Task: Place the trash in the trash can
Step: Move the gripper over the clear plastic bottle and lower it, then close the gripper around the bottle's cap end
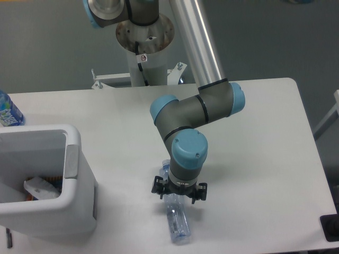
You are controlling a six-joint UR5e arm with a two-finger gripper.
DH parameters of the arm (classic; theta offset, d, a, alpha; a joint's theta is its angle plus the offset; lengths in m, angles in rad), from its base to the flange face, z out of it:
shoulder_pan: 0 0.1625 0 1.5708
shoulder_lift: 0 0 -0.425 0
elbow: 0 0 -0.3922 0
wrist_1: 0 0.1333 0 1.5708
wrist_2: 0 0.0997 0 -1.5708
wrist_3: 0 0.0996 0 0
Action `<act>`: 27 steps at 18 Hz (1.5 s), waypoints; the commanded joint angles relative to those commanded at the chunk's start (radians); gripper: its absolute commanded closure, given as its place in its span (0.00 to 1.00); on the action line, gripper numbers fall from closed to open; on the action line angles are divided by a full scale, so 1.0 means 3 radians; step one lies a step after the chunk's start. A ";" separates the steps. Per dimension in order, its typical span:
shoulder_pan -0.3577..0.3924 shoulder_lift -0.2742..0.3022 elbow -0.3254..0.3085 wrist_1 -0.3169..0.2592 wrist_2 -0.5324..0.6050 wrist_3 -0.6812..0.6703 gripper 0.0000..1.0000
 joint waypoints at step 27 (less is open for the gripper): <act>-0.0056 -0.0010 -0.0087 -0.0005 0.0363 0.0005 0.25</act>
